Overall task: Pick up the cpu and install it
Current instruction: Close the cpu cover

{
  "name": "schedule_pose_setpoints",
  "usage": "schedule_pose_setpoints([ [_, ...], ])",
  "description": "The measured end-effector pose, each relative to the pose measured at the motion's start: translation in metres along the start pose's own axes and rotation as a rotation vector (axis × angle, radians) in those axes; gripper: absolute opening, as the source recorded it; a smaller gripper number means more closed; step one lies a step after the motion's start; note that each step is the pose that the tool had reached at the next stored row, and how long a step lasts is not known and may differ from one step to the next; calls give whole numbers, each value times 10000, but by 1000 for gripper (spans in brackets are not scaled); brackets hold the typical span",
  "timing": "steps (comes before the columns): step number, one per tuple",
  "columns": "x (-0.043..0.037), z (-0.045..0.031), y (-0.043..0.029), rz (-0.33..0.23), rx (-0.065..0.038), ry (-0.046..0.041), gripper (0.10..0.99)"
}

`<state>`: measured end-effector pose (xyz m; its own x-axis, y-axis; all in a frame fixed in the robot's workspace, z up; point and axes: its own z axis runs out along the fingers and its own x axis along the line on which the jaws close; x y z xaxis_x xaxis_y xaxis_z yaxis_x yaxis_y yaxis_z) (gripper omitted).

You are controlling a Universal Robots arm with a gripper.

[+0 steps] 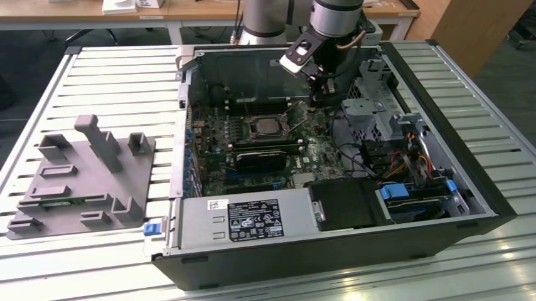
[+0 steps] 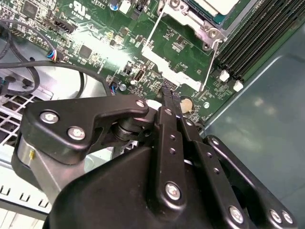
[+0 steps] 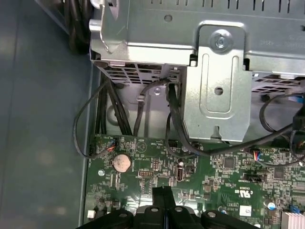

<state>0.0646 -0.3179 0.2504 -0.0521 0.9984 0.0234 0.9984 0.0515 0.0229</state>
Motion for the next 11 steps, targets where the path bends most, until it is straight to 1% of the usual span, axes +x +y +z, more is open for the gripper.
schedule_pose_setpoints([
  [5,-2,85,2,2,87,6,106],
  [8,-2,90,-10,4,130,7,106],
  [11,1,90,-51,4,152,10,106],
])
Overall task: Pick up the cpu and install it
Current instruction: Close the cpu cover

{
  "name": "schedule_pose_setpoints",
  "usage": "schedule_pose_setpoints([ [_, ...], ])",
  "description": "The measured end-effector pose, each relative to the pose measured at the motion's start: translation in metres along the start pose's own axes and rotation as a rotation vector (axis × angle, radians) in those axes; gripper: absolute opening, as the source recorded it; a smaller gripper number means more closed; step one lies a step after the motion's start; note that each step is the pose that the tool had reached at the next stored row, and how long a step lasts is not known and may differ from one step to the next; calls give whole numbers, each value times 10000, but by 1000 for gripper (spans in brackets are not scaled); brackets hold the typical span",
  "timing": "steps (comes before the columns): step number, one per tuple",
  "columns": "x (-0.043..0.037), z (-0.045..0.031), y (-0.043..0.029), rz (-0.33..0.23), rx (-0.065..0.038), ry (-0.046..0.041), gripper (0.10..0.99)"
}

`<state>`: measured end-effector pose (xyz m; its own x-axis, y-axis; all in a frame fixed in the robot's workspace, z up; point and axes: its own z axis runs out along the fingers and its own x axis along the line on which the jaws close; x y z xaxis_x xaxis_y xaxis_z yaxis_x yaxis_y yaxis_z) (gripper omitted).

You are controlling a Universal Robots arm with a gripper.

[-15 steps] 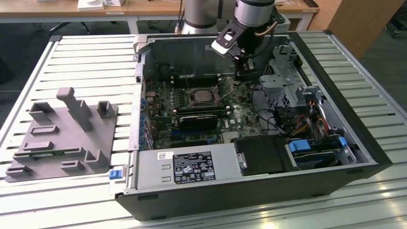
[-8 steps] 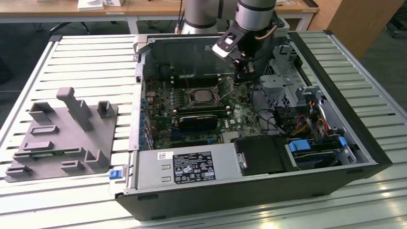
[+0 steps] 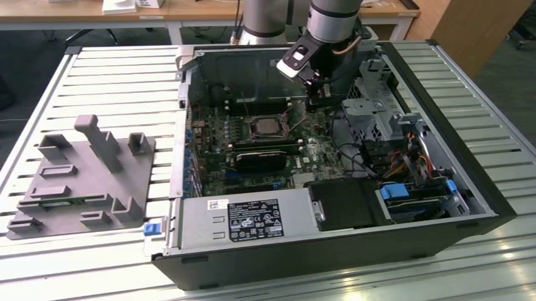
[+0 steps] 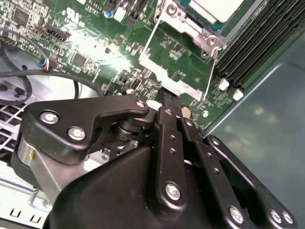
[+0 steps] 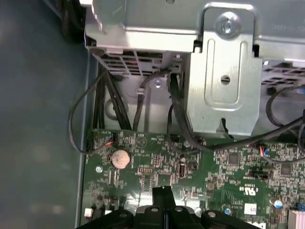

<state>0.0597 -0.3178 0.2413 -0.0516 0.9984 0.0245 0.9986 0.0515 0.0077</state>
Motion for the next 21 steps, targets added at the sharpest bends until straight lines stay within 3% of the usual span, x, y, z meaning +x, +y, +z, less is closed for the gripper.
schedule_pose_setpoints([
  [11,15,12,-312,-2,3,0,106],
  [21,21,98,-467,-6,4,0,106],
])
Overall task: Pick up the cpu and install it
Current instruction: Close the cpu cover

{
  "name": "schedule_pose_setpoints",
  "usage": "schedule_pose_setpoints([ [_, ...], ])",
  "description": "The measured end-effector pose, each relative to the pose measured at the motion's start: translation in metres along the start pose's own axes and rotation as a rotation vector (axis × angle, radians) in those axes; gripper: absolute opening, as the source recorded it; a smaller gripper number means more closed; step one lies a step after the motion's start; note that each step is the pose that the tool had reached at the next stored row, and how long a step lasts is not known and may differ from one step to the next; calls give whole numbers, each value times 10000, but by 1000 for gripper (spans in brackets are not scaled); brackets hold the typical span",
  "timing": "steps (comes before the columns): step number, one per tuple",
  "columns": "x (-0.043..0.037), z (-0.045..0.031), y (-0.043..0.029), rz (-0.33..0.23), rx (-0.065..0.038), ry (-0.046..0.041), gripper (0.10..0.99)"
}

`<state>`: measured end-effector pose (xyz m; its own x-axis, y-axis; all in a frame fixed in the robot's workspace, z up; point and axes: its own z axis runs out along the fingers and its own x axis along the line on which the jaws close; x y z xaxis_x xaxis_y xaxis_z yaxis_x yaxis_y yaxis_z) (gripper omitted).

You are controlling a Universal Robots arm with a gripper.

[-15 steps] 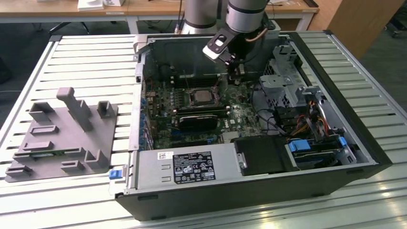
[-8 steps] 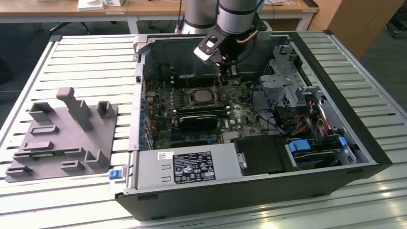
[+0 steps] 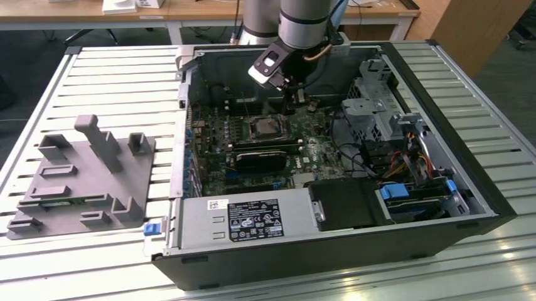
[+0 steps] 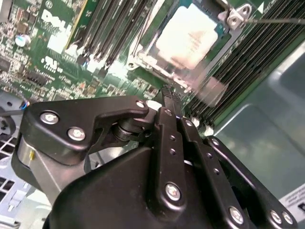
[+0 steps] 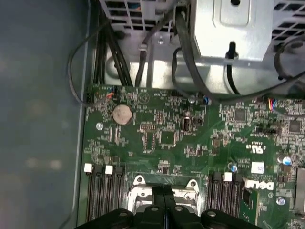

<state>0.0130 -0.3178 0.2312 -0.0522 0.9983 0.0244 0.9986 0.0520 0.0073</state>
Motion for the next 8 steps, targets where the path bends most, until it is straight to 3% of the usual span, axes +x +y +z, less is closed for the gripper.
schedule_pose_setpoints([
  [4,3,35,-80,-1,0,1,106],
  [8,10,65,-214,-1,1,-1,106],
])
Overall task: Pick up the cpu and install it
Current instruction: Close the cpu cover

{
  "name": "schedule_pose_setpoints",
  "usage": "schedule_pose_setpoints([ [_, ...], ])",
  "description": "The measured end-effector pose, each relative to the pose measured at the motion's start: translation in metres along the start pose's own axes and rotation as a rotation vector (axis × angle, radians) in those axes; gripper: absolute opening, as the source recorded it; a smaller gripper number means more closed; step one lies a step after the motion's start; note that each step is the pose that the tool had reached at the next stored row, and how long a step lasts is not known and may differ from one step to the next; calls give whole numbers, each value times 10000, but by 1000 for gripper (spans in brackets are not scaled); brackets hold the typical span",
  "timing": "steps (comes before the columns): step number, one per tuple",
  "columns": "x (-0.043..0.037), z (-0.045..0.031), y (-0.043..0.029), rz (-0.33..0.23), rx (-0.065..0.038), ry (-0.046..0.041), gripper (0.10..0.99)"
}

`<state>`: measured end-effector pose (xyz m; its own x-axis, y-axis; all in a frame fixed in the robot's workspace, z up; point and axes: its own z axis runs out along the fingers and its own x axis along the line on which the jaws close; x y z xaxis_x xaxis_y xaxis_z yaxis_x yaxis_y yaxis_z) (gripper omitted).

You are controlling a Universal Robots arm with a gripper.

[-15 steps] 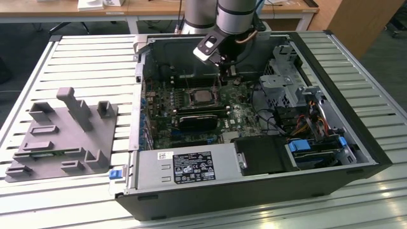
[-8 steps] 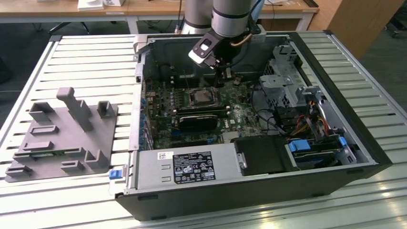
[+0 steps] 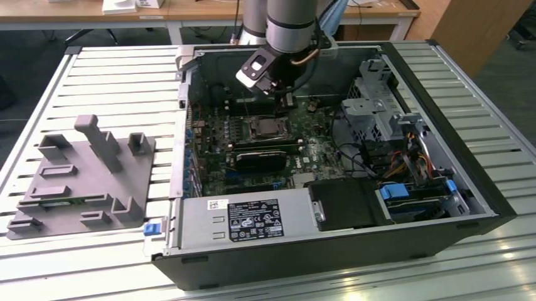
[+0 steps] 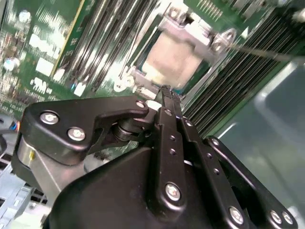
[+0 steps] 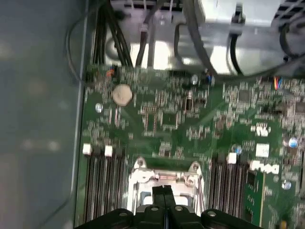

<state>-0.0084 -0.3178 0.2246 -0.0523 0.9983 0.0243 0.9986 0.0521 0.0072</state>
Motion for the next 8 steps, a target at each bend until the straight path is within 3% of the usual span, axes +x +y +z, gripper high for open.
schedule_pose_setpoints([
  [3,5,16,-107,0,0,-1,106],
  [8,9,20,-191,-1,-1,2,106],
])
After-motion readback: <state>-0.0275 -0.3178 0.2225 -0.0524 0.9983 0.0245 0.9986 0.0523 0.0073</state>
